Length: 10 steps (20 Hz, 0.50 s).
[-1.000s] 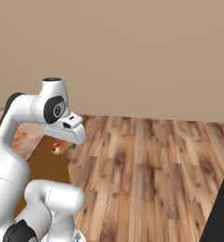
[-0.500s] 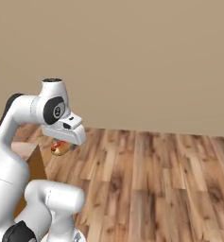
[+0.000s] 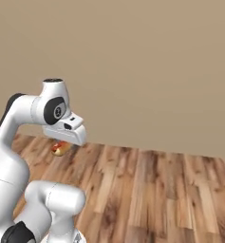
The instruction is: Place the cold items (mango and squash) from the fridge in one tupperware on the dining counter. Place the warm items (kebab skewer and hot dog) in the stove area in another tupperware.
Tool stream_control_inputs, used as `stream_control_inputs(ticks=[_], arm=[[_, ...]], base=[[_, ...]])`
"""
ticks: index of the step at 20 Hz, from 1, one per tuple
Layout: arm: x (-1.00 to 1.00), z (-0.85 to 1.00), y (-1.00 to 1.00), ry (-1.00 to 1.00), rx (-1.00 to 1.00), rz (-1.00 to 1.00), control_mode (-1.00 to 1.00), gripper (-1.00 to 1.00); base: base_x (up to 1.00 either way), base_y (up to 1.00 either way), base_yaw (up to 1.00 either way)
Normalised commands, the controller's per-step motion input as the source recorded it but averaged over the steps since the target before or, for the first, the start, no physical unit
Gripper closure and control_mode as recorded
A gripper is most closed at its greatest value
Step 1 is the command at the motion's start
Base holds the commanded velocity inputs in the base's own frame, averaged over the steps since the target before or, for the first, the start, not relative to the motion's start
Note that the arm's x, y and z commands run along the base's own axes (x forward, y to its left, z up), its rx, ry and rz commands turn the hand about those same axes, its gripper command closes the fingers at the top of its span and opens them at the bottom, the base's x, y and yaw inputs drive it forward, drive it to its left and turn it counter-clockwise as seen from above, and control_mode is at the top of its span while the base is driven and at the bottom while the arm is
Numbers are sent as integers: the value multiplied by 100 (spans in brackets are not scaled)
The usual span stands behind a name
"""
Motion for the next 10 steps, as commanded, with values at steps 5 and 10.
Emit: stream_control_inputs(ticks=[5, 10], arm=[[0, 0, 0, 0, 0, 0, 100, 100], [0, 0, 0, 0, 0, 0, 100, 100]], base=[[100, -49, 51], [100, -19, 67]])
